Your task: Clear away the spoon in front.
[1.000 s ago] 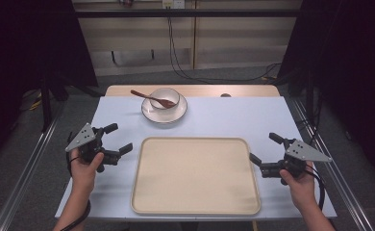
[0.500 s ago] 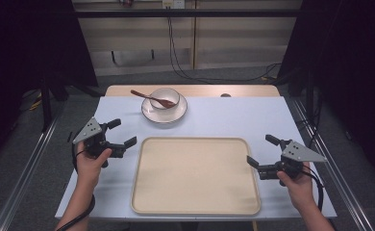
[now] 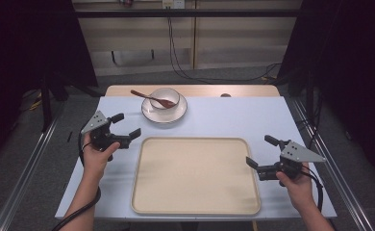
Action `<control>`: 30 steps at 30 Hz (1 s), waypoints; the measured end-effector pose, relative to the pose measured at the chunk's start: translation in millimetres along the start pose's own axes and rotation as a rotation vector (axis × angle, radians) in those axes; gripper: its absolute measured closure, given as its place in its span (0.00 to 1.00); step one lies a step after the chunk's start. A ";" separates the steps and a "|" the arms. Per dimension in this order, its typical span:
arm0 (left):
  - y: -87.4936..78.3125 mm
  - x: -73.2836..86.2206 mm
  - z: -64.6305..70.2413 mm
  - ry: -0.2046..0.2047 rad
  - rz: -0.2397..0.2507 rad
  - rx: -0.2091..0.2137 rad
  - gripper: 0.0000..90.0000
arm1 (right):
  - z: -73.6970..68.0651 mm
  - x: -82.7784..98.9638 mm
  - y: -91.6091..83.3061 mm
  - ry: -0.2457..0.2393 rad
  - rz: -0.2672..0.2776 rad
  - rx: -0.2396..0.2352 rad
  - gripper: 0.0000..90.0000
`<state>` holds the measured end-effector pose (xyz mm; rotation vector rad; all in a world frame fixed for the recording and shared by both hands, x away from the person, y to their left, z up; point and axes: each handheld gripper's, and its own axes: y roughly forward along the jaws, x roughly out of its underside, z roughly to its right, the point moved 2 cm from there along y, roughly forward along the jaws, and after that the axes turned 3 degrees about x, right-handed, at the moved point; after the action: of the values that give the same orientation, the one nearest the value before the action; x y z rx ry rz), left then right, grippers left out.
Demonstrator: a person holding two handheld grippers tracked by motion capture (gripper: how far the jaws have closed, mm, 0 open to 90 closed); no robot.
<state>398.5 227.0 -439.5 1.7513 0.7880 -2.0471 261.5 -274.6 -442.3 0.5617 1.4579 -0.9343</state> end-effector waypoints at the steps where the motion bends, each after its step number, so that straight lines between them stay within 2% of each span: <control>1: 1.6 -0.1 -0.8 -0.001 -0.005 0.001 0.00 | -0.5 0.0 0.1 -0.001 0.002 0.004 0.00; 6: 8.2 -0.3 -4.7 -0.012 -0.019 -0.016 0.00 | -1.6 -0.3 -0.4 -0.015 -0.002 0.000 0.00; 8: 13.9 -1.4 -7.4 -0.039 -0.013 -0.028 0.00 | -1.6 -0.2 -0.5 -0.015 -0.001 0.000 0.00; 9: 15.4 -1.7 -8.6 -0.032 -0.018 -0.019 0.00 | -1.6 -0.2 -0.4 -0.016 -0.001 0.001 0.00; 12: 18.2 -2.1 -12.1 -0.026 -0.026 -0.039 0.00 | -1.5 0.0 -0.5 -0.020 -0.004 -0.003 0.01; 15: 23.9 -2.0 -18.5 -0.057 -0.010 -0.047 0.00 | -2.1 0.0 -0.9 -0.017 -0.009 0.003 0.01; 16: 23.9 -2.4 -20.4 -0.047 -0.028 -0.056 0.00 | -2.1 0.1 -0.9 -0.021 -0.011 0.002 0.01; 17: 26.0 -2.9 -21.2 -0.060 -0.007 -0.051 0.00 | -2.1 0.2 -0.7 -0.024 -0.010 0.001 0.01; 18: 25.9 -3.2 -22.9 -0.042 -0.024 -0.065 0.00 | -2.3 0.3 -0.6 -0.024 -0.011 -0.003 0.01; 19: 28.3 -3.4 -23.6 -0.059 -0.004 -0.055 0.00 | -2.4 0.4 -0.7 -0.024 -0.015 -0.009 0.01; 20: 28.3 -3.4 -23.6 -0.059 -0.004 -0.055 0.00 | -2.4 0.4 -0.7 -0.024 -0.015 -0.009 0.01; 21: 29.5 -2.9 -26.4 -0.051 -0.024 -0.072 0.00 | -2.5 0.6 -0.2 -0.029 -0.015 -0.002 0.01; 22: 31.7 -2.7 -26.6 -0.068 -0.010 -0.071 0.00 | -2.6 0.6 -0.3 -0.027 -0.015 -0.004 0.01; 25: 33.8 -2.2 -28.6 -0.064 -0.019 -0.070 0.00 | -2.5 0.4 -0.7 -0.029 -0.013 -0.007 0.01; 26: 34.3 -2.0 -30.2 -0.051 -0.035 -0.070 0.00 | -2.4 0.4 -1.1 -0.028 -0.015 -0.006 0.01; 27: 36.4 -1.9 -29.7 -0.064 -0.021 -0.084 0.00 | -2.4 0.5 -1.2 -0.031 -0.015 -0.006 0.01; 28: 38.7 -1.6 -31.1 -0.065 -0.025 -0.083 0.00 | -2.5 0.5 -1.1 -0.031 -0.016 -0.006 0.01; 29: 39.2 -1.2 -32.8 -0.054 -0.035 -0.065 0.00 | -2.5 0.5 -1.1 -0.031 -0.016 -0.006 0.01; 30: 40.8 -1.4 -32.3 -0.070 -0.026 -0.090 0.00 | -2.5 0.5 -1.0 -0.033 -0.014 -0.008 0.01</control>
<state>448.1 214.1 -449.0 1.6206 0.8715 -2.0440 259.2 -273.2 -442.8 0.5280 1.4373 -0.9443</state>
